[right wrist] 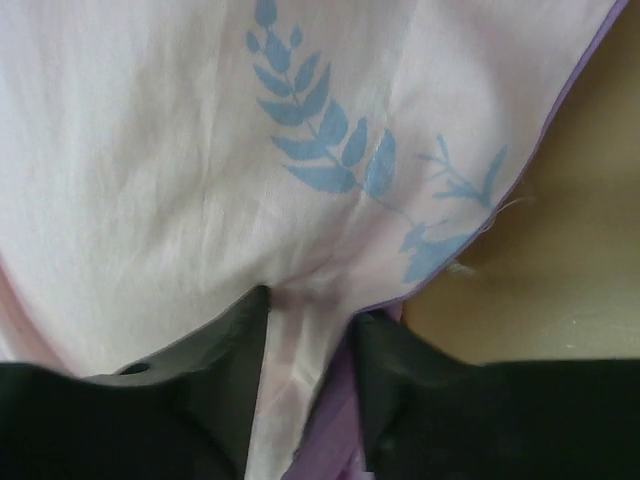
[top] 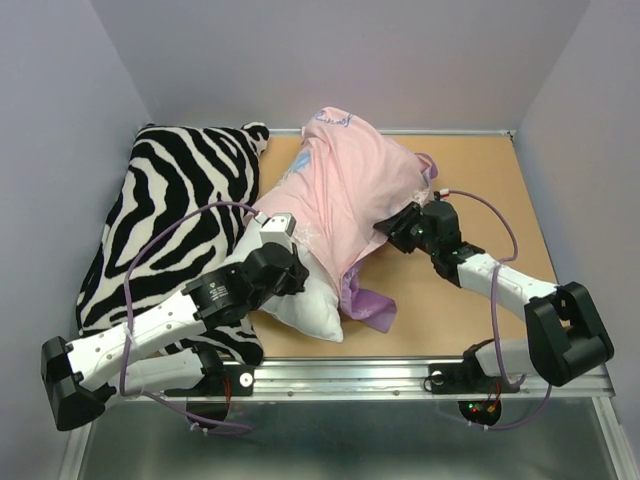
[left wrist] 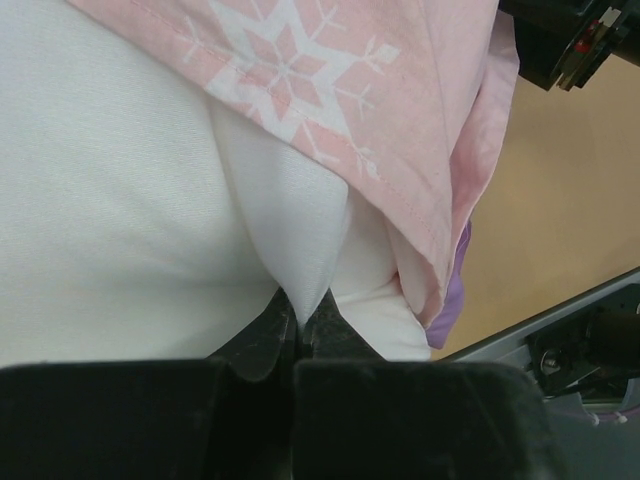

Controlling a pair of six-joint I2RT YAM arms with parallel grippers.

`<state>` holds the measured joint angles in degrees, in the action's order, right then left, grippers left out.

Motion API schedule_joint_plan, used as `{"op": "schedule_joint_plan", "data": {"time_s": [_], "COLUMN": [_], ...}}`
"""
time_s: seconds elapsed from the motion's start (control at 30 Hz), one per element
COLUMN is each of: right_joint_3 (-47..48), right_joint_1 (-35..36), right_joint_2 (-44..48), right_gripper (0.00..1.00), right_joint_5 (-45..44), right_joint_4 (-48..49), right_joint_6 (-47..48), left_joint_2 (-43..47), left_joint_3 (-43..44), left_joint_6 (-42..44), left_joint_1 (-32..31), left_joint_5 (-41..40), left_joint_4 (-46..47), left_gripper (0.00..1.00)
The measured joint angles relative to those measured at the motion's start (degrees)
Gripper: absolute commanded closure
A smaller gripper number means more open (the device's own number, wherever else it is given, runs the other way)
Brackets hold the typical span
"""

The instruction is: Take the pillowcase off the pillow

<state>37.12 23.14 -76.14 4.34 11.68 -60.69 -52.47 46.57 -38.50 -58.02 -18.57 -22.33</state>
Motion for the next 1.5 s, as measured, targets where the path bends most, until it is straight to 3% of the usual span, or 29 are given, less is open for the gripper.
{"op": "schedule_joint_plan", "data": {"time_s": [0.03,0.1,0.27,0.6,0.8,1.07,1.23,1.5], "right_joint_3": [0.0,0.0,3.3,20.9,29.7,44.6,48.3,52.3], "right_joint_1": [-0.3,-1.4,-7.4,-24.5,-34.1,-40.0,-44.5,-44.9], "right_joint_2": [0.0,-0.3,-2.7,-7.4,-11.0,-12.4,-12.7,-14.0], "right_gripper": [0.88,0.99,1.00,0.99,0.99,1.00,1.00,0.99], "right_joint_5": [0.2,0.4,0.9,2.7,7.5,11.8,15.5,21.3], "right_joint_4": [0.2,1.0,-0.9,-11.4,-23.1,-34.2,-38.0,-42.9], "right_joint_6": [0.2,0.1,1.1,6.2,6.3,6.4,5.7,5.1], "left_joint_2": [0.2,0.5,1.9,8.0,9.9,10.3,10.2,10.2], "left_joint_3": [0.2,0.8,4.4,5.1,8.8,14.4,23.1,37.9], "left_joint_6": [0.1,0.5,1.5,1.0,0.0,-1.0,-1.0,0.6], "left_joint_1": [0.0,0.0,0.0,0.0,-0.1,-0.2,-0.7,-1.2], "left_joint_5": [0.2,0.3,0.4,0.6,0.5,-2.4,-5.7,-11.2], "left_joint_4": [-0.4,-1.5,-5.4,-9.0,-12.2,-15.9,-19.6,-26.8], "left_gripper": [1.00,1.00,1.00,1.00,1.00,1.00,1.00,1.00]}}
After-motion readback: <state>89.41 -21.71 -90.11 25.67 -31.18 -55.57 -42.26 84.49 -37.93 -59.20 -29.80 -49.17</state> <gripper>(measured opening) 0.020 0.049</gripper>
